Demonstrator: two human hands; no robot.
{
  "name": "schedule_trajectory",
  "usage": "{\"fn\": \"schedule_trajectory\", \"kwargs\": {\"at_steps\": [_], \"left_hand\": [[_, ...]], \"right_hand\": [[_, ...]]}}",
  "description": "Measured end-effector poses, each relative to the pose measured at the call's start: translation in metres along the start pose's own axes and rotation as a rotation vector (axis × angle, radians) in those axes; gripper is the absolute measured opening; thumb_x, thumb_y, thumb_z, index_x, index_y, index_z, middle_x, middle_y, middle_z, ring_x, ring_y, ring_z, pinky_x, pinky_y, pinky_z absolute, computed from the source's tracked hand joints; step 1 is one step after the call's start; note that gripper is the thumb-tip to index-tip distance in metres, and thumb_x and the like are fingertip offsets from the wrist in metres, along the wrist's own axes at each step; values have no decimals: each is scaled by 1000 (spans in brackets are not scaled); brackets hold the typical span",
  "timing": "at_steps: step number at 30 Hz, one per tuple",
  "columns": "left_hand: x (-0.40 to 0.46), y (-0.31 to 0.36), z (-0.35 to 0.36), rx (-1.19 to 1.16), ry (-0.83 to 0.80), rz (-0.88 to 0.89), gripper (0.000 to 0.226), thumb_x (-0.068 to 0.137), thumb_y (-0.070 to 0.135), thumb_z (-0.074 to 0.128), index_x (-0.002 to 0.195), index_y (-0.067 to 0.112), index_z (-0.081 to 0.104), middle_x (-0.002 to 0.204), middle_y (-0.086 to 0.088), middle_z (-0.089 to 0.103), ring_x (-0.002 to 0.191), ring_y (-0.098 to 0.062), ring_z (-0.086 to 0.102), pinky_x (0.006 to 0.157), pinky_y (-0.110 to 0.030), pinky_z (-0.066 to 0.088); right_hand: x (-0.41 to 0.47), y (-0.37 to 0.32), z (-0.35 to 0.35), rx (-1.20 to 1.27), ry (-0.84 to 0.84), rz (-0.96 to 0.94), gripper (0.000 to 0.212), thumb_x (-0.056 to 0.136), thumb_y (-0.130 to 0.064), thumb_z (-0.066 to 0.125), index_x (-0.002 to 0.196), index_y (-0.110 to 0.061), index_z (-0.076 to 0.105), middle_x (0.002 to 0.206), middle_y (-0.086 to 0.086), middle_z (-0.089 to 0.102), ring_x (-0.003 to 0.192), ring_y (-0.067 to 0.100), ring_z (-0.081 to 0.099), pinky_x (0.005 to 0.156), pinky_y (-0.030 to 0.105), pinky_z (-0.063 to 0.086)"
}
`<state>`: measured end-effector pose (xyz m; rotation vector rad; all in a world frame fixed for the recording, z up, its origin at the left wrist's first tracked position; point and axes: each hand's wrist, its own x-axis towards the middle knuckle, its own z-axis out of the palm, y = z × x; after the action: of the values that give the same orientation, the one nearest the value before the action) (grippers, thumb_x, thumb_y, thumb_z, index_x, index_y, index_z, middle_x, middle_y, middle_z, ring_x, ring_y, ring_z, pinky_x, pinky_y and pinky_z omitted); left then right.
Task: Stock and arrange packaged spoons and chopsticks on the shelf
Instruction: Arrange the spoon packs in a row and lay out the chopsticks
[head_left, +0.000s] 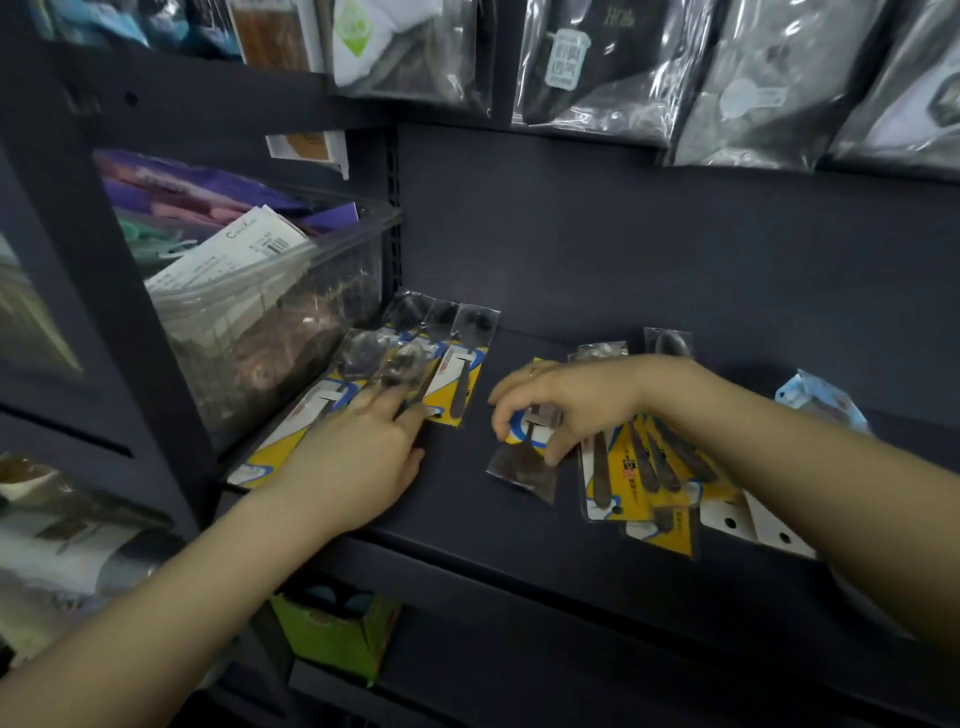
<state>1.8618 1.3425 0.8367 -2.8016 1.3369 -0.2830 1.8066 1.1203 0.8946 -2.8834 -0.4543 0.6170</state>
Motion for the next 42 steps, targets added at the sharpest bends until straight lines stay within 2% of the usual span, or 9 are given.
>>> {"fn": "schedule_trajectory", "kwargs": {"at_steps": [4,7,13,18,22,27,34,37,42], "left_hand": [[-13,-3,5,-7,-34,-56,51,94,17,35,143,14,24,154,-7,21,139,-24,26,111,-39,29],[-15,-12,6,-94,-24,-16,52,92,8,38,142,14,29,153,-8,26,138,-25,28,114,-36,25],[-24,1,-13,-673,263,-106,60,83,44,35,136,15,40,138,1,47,129,-13,42,106,-20,27],[-23,21,-19,-1125,427,-197,29,86,36,53,114,34,46,102,15,66,79,13,58,78,-23,48],[-27,27,-22,-1127,485,-354,18,88,17,56,104,24,49,63,10,60,44,5,48,49,-11,38],[-42,24,-15,-604,380,-303,23,86,37,55,105,26,60,59,0,58,54,-13,51,56,-29,40],[-49,14,3,-190,275,-243,38,75,47,42,87,24,70,79,-2,61,75,-28,61,66,-34,44],[-45,7,8,-277,202,-106,39,81,42,41,105,24,66,104,-6,62,93,-30,62,76,-41,52],[-34,3,4,-267,131,9,51,81,43,28,107,22,67,115,-3,64,102,-27,62,82,-38,53]], "right_hand": [[14,-6,-1,86,77,-34,28,75,-12,73,88,-25,52,113,1,52,111,21,46,95,40,45],[22,-17,-5,186,290,-123,30,76,-5,71,71,-22,46,92,9,62,87,21,57,80,31,47],[24,-56,-20,970,974,-335,31,82,10,59,77,-18,47,76,5,60,70,11,55,67,17,45],[29,-68,-27,1373,1086,-293,20,86,3,57,84,-16,52,75,-1,62,53,1,58,46,16,43],[46,-45,-14,1245,1048,5,23,84,-5,60,90,-21,45,80,2,56,59,14,53,43,21,40],[68,-5,7,893,927,234,21,81,-8,66,70,-21,55,65,1,55,58,14,50,62,31,44],[84,0,9,739,771,300,28,85,-7,63,66,-23,52,65,-5,51,56,5,45,46,13,36],[85,-5,12,610,761,289,6,86,-9,62,82,-13,62,76,-3,56,67,10,50,61,20,41],[61,-6,4,149,735,274,34,87,-23,62,115,-4,61,115,19,60,105,31,57,89,32,44]]}}
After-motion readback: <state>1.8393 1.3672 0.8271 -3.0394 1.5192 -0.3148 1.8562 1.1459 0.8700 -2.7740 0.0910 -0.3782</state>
